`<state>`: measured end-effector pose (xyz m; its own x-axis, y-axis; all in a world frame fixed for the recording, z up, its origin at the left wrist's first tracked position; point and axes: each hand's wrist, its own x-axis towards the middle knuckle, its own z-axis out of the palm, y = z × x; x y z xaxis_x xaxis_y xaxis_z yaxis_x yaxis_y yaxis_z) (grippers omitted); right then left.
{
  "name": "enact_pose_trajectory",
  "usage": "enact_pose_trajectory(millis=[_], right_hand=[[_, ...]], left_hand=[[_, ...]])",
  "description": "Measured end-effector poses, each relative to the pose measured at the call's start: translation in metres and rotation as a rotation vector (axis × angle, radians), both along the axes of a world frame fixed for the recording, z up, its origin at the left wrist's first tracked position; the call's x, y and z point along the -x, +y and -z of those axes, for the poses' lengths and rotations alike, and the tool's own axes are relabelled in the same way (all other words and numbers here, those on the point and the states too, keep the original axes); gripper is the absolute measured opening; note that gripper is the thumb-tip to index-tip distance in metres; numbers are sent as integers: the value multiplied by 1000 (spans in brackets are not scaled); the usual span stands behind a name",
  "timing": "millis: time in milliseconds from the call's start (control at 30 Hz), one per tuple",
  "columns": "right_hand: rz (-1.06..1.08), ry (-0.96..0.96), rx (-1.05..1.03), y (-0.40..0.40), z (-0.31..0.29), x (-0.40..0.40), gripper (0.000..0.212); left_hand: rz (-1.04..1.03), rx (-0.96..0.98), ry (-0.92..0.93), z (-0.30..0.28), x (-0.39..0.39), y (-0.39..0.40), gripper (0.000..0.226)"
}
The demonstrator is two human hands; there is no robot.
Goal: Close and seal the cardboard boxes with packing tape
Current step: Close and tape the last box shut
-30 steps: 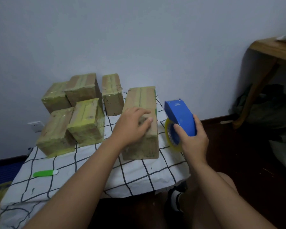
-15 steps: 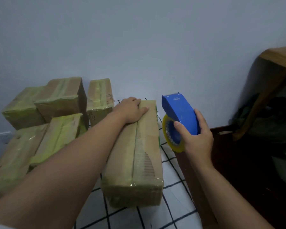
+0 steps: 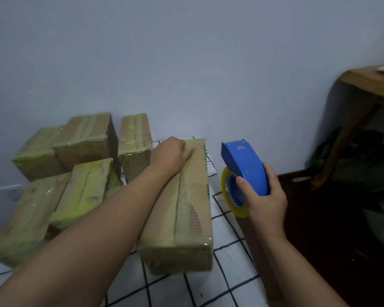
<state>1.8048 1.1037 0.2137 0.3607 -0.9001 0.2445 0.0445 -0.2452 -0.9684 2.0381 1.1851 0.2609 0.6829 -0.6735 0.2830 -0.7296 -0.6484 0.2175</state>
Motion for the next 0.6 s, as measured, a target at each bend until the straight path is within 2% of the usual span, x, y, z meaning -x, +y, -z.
enact_pose_trajectory(millis=[133, 233, 300, 367, 467, 600], right_hand=[[19, 0, 5, 4, -10, 18, 76], [22, -3, 0, 12, -14, 32, 76], [15, -9, -3, 19, -17, 40, 76], [9, -12, -3, 26, -20, 47, 76], [-11, -23, -14, 38, -22, 54, 77], [-30, -31, 8, 44, -25, 60, 76]], left_hand=[[177, 67, 226, -18, 57, 41, 57], [284, -112, 284, -19, 114, 93, 83], [286, -272, 261, -12, 135, 125, 98], [282, -369, 154, -2, 145, 142, 102], [258, -383, 37, 7, 149, 148, 95], [221, -343, 21, 11, 151, 135, 92]])
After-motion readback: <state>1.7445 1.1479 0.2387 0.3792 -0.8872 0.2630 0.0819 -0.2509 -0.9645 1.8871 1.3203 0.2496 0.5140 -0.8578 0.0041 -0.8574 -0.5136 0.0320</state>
